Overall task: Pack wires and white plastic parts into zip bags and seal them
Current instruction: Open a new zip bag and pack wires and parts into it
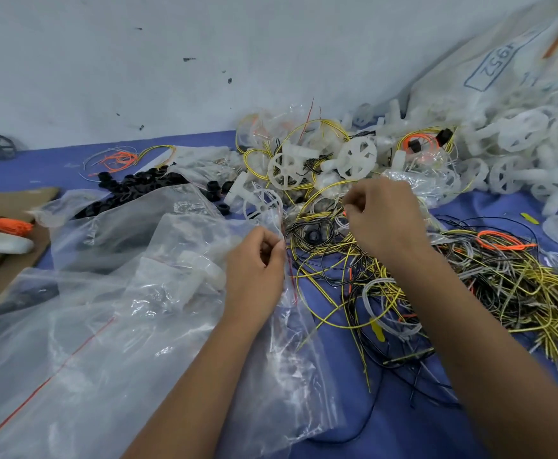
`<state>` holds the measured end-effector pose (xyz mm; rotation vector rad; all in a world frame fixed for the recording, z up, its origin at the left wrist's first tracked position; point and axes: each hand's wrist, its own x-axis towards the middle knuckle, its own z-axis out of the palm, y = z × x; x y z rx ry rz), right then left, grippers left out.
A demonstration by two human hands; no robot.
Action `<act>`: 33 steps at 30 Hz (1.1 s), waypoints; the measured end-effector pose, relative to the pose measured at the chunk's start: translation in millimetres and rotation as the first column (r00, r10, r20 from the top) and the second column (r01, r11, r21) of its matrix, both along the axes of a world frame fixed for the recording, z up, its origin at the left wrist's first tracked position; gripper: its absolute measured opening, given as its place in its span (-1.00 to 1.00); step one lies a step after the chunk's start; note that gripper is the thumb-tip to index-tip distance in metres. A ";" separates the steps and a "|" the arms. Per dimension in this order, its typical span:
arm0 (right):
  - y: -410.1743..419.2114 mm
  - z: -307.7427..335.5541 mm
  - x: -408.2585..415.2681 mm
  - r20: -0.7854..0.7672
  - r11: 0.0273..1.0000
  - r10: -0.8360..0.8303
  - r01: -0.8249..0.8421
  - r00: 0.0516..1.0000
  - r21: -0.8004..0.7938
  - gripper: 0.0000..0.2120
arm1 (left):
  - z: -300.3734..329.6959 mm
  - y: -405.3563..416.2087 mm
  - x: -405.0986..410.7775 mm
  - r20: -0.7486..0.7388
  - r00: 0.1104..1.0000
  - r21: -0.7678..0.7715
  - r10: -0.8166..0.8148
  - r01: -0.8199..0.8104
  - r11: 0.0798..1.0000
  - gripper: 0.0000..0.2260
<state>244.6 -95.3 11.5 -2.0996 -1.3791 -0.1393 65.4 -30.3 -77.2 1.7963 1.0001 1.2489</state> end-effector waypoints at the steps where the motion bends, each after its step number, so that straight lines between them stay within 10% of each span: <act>1: 4.6 1.5 7.0 0.021 0.999 -0.039 0.039 0.999 -0.001 -0.79 | 0.2 -0.2 -0.1 -0.001 1.000 -0.002 -0.003 0.003 1.000 -0.81; 12: 36.7 16.3 38.2 0.242 0.881 0.152 -0.020 0.958 -0.473 -0.84 | -1.1 2.4 0.4 -0.028 1.000 0.001 0.009 -0.009 1.000 -0.78; 33: 37.2 38.8 51.9 0.245 0.776 0.272 -0.062 0.930 -0.628 -0.80 | -1.9 3.0 -0.2 -0.017 1.000 -0.004 -0.004 0.004 1.000 -0.87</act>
